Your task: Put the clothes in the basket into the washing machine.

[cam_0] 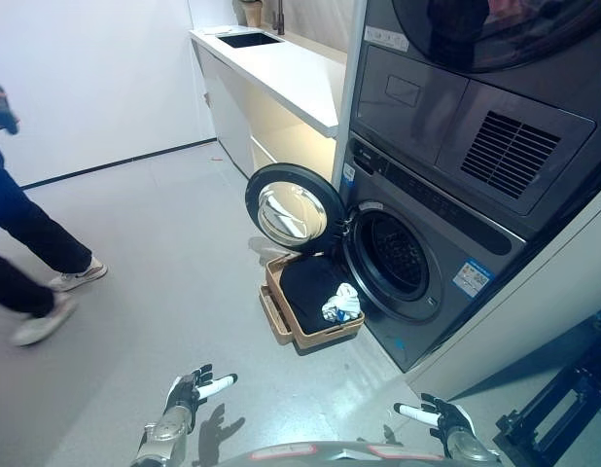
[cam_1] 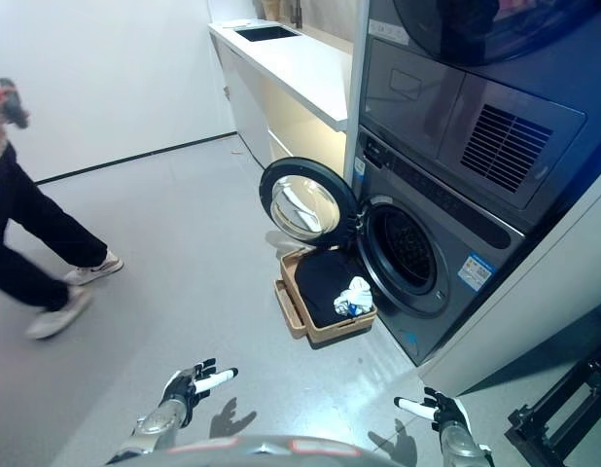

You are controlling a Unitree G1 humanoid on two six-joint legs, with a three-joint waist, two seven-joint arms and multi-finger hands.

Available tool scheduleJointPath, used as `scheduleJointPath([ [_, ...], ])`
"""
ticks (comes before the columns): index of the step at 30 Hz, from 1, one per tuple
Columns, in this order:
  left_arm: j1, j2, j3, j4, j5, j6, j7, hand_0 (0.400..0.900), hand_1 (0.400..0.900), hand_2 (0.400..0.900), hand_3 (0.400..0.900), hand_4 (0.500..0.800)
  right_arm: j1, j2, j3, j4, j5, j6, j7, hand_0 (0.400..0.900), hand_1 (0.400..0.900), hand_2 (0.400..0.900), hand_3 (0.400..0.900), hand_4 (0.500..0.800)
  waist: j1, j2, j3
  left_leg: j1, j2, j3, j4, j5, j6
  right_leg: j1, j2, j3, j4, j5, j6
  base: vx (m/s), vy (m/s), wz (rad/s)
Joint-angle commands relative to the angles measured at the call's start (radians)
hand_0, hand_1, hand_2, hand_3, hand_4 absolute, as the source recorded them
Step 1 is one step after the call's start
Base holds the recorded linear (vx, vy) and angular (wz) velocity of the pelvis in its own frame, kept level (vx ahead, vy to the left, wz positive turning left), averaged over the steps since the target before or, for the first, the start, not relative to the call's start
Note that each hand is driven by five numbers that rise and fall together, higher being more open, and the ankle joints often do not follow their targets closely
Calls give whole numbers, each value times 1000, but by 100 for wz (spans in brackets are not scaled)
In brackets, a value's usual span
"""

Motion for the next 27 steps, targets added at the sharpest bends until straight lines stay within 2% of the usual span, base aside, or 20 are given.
scheduleJointPath([
  [1,-60,43,-2,-2,-2,-36,25,900,900,900,900,800,-53,-20,18,38,-5,-48,-23,900,900,900,900,800,1,-37,-48,-51,35,1,12,-21,-11,-66,-54,-2,61,52,26,0,0,0],
  [15,-70,46,-1,6,10,-36,27,900,900,900,900,800,-35,-40,28,51,-58,-40,-10,900,900,900,900,800,10,-41,-49,-69,29,-16,100,-62,-10,-62,-60,11,99,26,21,7,-3,-2],
  [22,-77,51,8,4,0,-33,27,900,900,900,900,800,-12,-54,7,63,-50,-37,0,900,900,900,900,800,3,-39,-36,-83,34,-26,132,-71,-8,-89,-57,34,178,-14,15,-3,-5,2],
  [26,-93,58,17,17,-10,-30,30,900,900,900,900,800,7,-71,3,61,-50,-38,9,900,900,900,900,800,-12,-40,-17,-109,54,-48,168,-65,-15,-133,-25,65,253,-58,-7,-31,-85,23],
  [27,-103,63,16,16,-13,-28,31,900,900,900,900,800,16,-78,3,54,-42,-41,9,900,900,900,900,800,-18,-43,-10,-129,67,-63,182,-55,-21,-140,-3,85,270,-73,-19,-42,-177,36],
])
